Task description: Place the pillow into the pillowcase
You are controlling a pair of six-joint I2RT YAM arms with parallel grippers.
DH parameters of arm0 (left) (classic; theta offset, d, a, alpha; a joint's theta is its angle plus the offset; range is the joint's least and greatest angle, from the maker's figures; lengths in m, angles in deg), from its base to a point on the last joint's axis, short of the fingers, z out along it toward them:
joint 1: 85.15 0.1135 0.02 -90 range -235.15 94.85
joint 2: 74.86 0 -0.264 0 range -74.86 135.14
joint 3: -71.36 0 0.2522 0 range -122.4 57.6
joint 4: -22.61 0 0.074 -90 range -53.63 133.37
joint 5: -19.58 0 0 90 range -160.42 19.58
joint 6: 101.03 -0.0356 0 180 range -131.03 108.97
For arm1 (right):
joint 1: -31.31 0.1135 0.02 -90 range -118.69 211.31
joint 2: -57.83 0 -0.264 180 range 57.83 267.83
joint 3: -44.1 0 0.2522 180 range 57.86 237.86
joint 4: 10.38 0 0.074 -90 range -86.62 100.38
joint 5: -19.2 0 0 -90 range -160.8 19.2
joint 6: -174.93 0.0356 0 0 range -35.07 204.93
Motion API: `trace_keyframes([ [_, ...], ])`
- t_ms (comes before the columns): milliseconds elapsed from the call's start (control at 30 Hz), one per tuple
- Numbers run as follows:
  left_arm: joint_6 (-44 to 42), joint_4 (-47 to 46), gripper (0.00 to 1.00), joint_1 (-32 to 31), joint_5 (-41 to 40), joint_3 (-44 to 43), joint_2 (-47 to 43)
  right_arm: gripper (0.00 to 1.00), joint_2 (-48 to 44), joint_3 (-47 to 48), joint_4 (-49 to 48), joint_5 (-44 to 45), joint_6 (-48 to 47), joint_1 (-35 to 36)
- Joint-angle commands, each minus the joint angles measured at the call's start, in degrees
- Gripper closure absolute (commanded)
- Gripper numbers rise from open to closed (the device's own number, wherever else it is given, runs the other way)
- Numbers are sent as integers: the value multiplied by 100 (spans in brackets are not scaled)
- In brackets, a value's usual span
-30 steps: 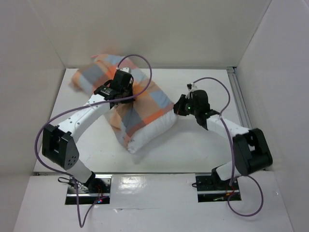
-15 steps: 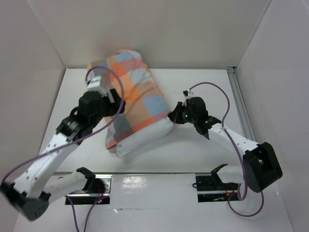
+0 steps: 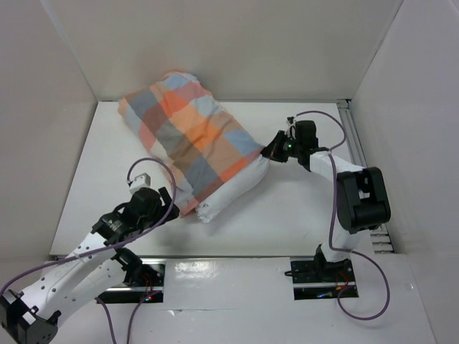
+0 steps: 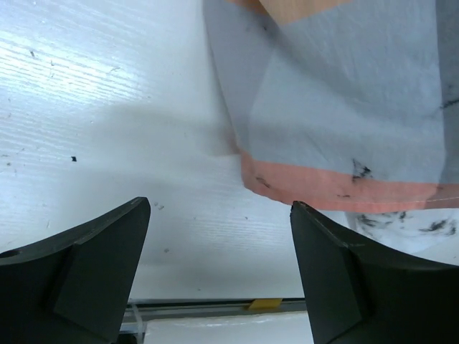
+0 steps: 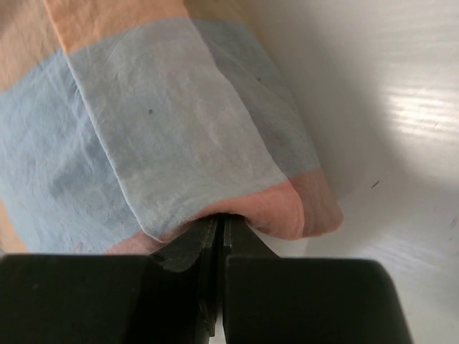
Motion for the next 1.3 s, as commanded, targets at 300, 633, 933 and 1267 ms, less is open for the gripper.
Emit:
trace_keyframes([
  [300,-364,-1870,17,-124,845,945,130,100,519,966,-1012,-670,585,-148],
  [633,-1050,-3119,2,-283,1321,1231,785,100,572,1019,-1126,-670,690,-148],
  [933,-646,-3013,8,-573,143,754,1913,100,572,1125,-1073,-670,743,-95],
  [1267,-708,-3488,60,-573,99,824,2045,100,572,1010,-1258,-732,901,-43],
])
